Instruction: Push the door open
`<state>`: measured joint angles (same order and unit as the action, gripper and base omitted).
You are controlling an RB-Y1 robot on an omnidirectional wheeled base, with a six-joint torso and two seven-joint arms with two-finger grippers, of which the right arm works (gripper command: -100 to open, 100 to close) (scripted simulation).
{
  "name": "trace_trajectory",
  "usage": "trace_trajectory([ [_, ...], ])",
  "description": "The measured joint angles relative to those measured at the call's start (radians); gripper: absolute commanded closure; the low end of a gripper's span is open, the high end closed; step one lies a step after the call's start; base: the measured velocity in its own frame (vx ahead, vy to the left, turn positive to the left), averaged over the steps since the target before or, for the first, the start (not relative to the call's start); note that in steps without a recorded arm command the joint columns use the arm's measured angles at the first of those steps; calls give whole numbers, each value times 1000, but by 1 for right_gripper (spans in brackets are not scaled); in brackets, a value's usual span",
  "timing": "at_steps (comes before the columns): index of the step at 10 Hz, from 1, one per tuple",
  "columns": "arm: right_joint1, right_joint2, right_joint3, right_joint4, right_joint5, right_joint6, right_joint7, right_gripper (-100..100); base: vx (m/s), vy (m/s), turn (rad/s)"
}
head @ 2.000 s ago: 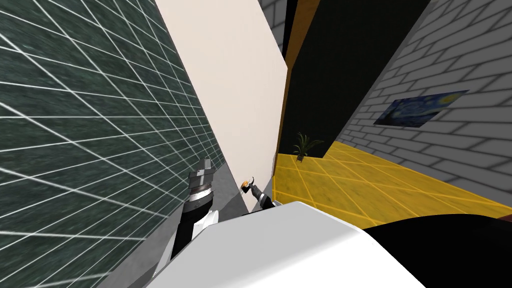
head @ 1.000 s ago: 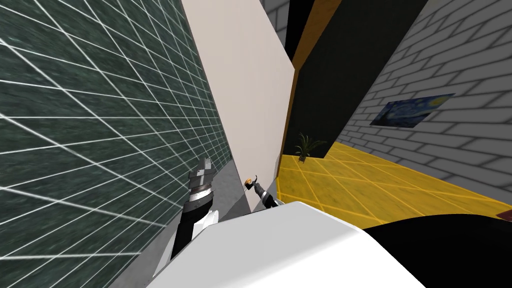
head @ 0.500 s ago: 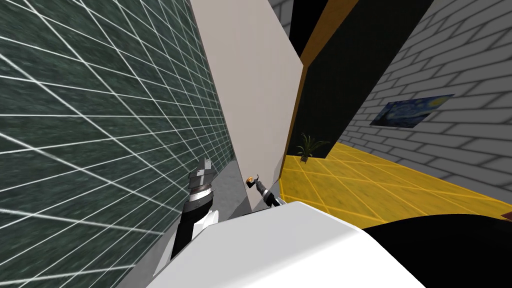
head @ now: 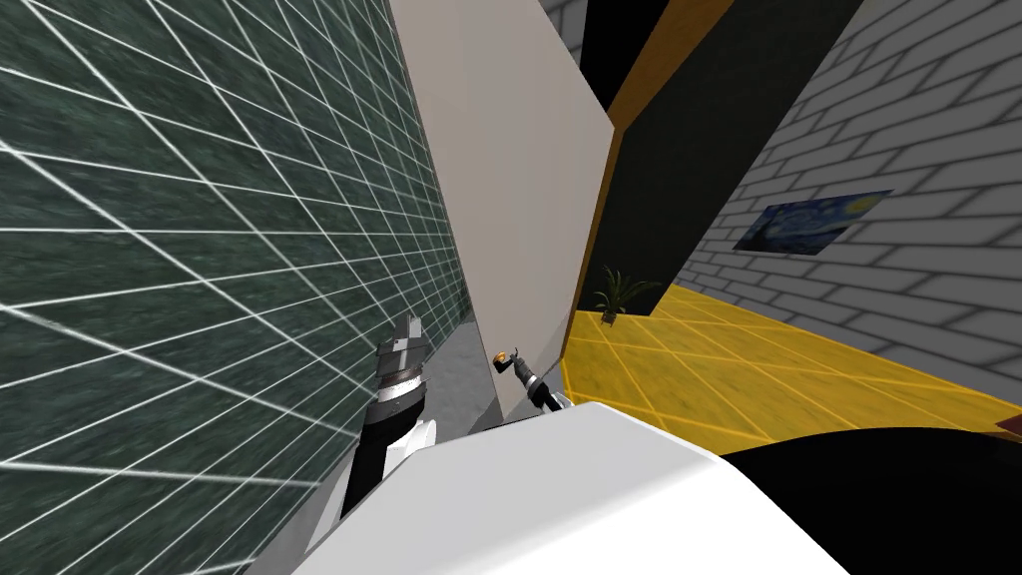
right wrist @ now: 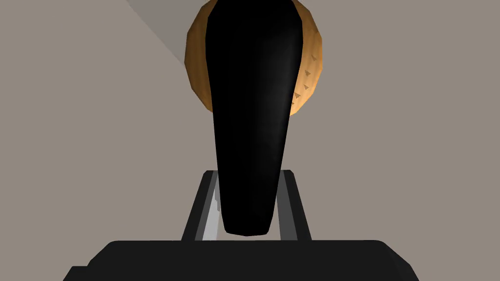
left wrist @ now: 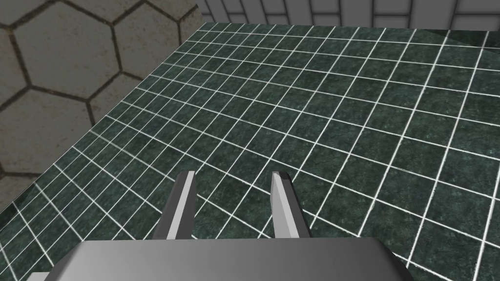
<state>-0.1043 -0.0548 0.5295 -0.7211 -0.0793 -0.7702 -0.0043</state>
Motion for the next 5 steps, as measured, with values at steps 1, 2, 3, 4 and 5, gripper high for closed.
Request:
trace_trajectory([
  [1,21,-3,-13,-30,-2,12,9,100,131,186,-69],
  [2,22,-4,-28,-30,-5,16,13,100,115,142,-47],
  [3,16,-3,-40,-23,-9,14,13,100,125,134,-53],
  [4,5,8,-57,0,-13,4,18,100,103,140,-42],
  [5,2,9,-70,1,-17,2,20,100,128,174,-65],
])
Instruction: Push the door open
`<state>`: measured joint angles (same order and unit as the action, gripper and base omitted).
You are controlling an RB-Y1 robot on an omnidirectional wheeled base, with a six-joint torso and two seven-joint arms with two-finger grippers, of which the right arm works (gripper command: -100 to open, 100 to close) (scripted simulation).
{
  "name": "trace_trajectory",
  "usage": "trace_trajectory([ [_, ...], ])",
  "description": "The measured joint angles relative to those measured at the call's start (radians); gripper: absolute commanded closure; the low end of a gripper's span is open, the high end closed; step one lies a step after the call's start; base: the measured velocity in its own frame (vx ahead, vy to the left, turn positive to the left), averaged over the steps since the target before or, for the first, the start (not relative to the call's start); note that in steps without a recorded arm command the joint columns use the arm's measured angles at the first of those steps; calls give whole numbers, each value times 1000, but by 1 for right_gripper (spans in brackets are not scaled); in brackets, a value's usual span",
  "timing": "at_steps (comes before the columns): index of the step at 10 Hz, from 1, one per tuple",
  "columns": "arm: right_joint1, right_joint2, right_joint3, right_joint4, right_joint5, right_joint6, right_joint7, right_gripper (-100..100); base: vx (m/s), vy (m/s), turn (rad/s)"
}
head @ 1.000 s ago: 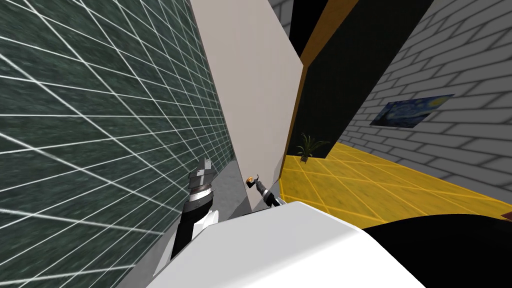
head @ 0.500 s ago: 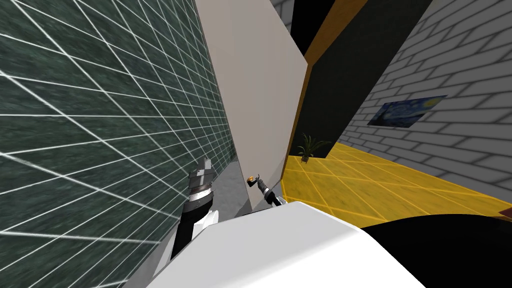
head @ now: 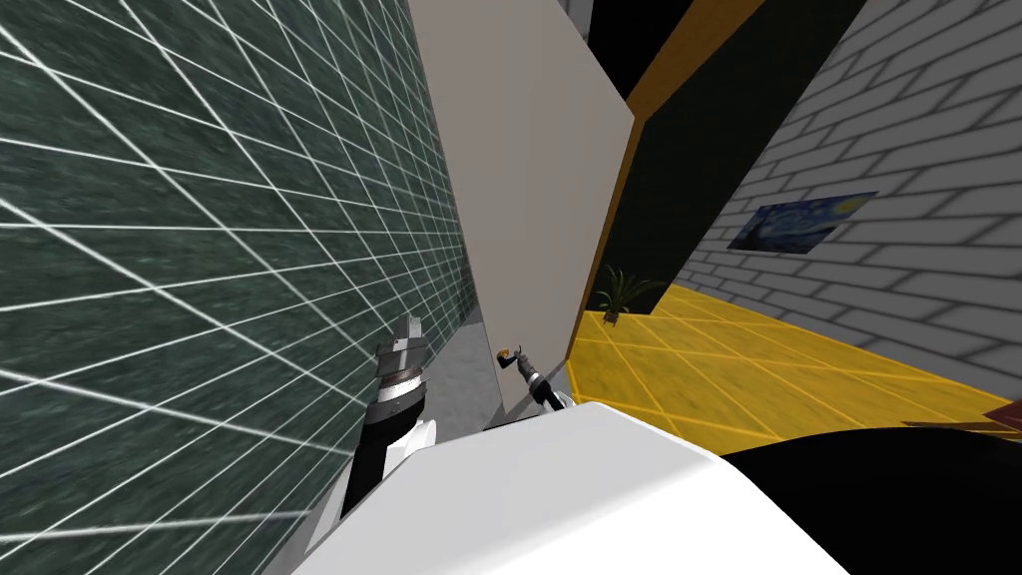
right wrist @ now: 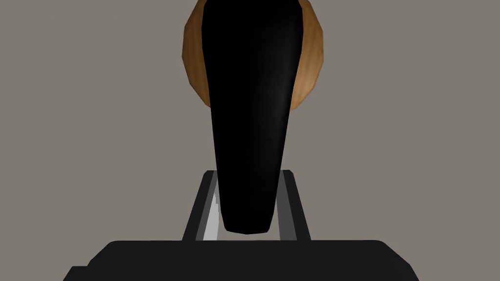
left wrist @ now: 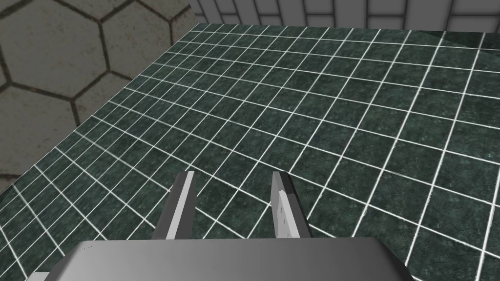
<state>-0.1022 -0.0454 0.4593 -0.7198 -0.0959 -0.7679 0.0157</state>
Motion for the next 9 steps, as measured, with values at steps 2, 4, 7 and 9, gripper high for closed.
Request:
trace_trajectory([
  [2,0,6,-33,9,-8,-4,8,100,149,206,-77],
  [4,0,16,-69,3,-17,3,18,100,99,164,-53],
  [7,-4,21,-109,4,-29,2,25,100,76,123,-53],
  [9,-5,13,-122,15,-33,-4,25,100,134,123,-58],
])
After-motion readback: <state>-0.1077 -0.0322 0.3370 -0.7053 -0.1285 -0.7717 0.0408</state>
